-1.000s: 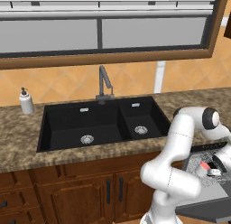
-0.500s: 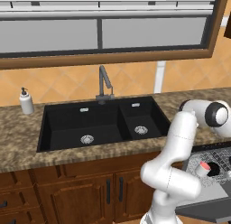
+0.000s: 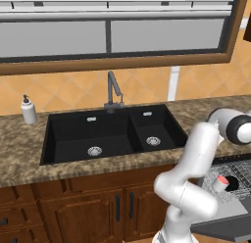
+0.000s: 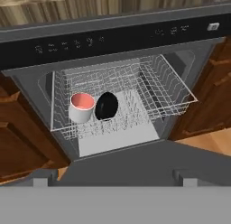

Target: Pick up the cup and bowl from the counter, place them in the dishwasher, and close the dishwasher door.

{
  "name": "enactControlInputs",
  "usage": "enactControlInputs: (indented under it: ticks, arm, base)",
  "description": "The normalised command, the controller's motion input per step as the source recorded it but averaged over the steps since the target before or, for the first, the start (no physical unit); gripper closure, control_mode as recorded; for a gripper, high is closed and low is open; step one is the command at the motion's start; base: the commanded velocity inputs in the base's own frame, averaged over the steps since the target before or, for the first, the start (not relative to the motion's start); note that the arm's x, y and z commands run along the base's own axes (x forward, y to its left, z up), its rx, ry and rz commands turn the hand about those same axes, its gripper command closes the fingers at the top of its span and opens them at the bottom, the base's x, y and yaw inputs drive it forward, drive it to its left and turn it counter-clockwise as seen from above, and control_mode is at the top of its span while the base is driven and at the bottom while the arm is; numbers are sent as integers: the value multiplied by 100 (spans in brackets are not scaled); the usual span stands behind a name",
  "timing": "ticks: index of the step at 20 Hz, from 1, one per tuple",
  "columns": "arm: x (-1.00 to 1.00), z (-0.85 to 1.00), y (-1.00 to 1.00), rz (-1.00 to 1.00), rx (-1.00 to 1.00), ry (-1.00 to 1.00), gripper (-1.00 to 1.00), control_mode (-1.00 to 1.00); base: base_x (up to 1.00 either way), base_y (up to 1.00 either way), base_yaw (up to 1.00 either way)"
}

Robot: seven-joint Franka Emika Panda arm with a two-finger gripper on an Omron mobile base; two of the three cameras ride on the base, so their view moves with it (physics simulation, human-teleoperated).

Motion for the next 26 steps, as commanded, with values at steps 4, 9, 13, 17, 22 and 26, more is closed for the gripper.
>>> enactControlInputs:
  ticks: [4, 9, 13, 17, 22, 26]
  arm:
    - [-100, 12, -4, 19, 5, -43, -100, -100]
    - [-100, -5, 0, 21, 0, -41, -100, -100]
    - [-100, -59, -6, 15, 0, -50, -100, -100]
    - [-100, -100, 0, 9, -1, -46, -100, -100]
    - [-70, -100, -39, 14, 4, -23, -100, -100]
    - [2, -100, -56, 12, 23, -15, -100, -100]
  base:
    - [0, 0, 0]
    - [0, 0, 0]
    - [0, 0, 0]
    - [0, 0, 0]
    - [0, 0, 0]
    - [0, 0, 0]
